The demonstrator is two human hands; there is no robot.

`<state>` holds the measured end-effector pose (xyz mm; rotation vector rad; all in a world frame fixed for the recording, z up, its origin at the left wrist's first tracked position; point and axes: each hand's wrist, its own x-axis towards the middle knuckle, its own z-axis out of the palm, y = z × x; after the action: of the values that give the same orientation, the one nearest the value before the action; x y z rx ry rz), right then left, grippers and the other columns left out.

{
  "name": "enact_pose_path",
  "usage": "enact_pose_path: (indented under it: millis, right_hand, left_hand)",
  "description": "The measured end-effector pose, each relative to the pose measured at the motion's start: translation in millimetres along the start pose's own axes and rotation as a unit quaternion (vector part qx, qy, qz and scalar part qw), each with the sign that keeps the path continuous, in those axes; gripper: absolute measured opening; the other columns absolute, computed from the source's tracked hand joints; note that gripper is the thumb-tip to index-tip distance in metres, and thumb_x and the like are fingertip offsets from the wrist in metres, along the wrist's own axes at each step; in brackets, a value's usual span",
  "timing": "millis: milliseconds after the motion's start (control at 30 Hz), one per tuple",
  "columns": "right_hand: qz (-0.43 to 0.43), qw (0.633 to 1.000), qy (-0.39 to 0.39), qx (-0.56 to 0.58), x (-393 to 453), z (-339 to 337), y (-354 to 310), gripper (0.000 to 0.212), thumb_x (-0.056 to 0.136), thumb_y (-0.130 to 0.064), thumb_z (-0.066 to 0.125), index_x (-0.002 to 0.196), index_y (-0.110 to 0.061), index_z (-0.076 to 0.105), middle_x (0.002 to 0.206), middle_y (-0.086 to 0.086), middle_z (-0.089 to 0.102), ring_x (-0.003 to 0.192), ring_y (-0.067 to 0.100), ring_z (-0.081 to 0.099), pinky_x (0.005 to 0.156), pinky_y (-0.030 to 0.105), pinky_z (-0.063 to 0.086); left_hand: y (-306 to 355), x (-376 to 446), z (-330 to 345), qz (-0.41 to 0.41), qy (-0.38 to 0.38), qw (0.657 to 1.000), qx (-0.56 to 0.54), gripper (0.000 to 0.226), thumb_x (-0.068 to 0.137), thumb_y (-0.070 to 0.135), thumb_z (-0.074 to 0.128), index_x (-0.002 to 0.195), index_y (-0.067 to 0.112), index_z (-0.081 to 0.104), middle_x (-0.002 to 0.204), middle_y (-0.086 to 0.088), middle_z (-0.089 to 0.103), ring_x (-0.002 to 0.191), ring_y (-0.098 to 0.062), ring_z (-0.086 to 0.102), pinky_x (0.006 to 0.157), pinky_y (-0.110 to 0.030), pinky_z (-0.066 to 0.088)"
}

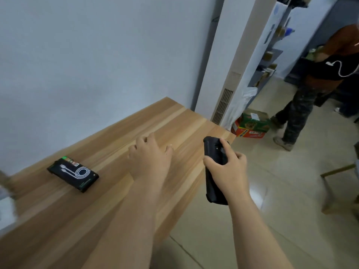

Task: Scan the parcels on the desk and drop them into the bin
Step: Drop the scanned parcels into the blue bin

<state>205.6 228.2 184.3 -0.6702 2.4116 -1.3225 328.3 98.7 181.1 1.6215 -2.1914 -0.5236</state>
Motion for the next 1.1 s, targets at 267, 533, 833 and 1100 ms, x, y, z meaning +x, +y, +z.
enact_pose_path:
  millis: [267, 533, 833, 1100]
  right_hand:
    - [-0.051, 0.986, -0.159, -0.018, 107, 95, -27, 0.072, 0.088, -0.041, 0.067, 0.148, -0.054, 0.031, 0.129, -0.008, 0.031, 0.082, -0.001, 0.047, 0.059, 0.019, 0.036]
    - [-0.172, 0.921, -0.343, -0.066, 195, 188, -68, 0.072, 0.087, -0.044, 0.067, 0.148, -0.053, 0.031, 0.137, -0.004, 0.032, 0.102, 0.014, 0.044, 0.077, 0.032, 0.040]
    - [-0.184, 0.862, -0.462, -0.097, 206, 272, -69, 0.071, 0.086, -0.046, 0.067, 0.147, -0.056, 0.031, 0.137, -0.007, 0.030, 0.097, 0.016, 0.048, 0.082, 0.035, 0.044]
    - [-0.192, 0.835, -0.489, -0.163, 206, 350, -45, 0.073, 0.087, -0.049, 0.066, 0.149, -0.054, 0.029, 0.146, -0.006, 0.026, 0.098, 0.017, 0.045, 0.079, 0.035, 0.046]
  left_hand:
    - [-32, 82, 11, -0.142, 0.049, 0.988, 0.022, 0.066, 0.093, 0.057, 0.047, 0.150, 0.027, 0.033, 0.146, -0.004, 0.041, 0.129, -0.030, 0.039, 0.101, -0.039, 0.036]
    - [-44, 130, 34, -0.335, 0.105, 0.934, 0.066, 0.065, 0.096, 0.060, 0.039, 0.152, 0.029, 0.028, 0.152, -0.001, 0.034, 0.134, -0.026, 0.036, 0.106, -0.038, 0.033]
    - [-85, 133, 55, -0.456, 0.136, 0.874, 0.100, 0.062, 0.093, 0.055, 0.051, 0.147, 0.028, 0.037, 0.143, -0.002, 0.044, 0.124, -0.026, 0.043, 0.098, -0.037, 0.036]
    - [-156, 154, 98, -0.480, 0.090, 0.866, 0.106, 0.059, 0.093, 0.053, 0.053, 0.144, 0.029, 0.041, 0.145, -0.004, 0.041, 0.131, -0.029, 0.037, 0.104, -0.041, 0.033]
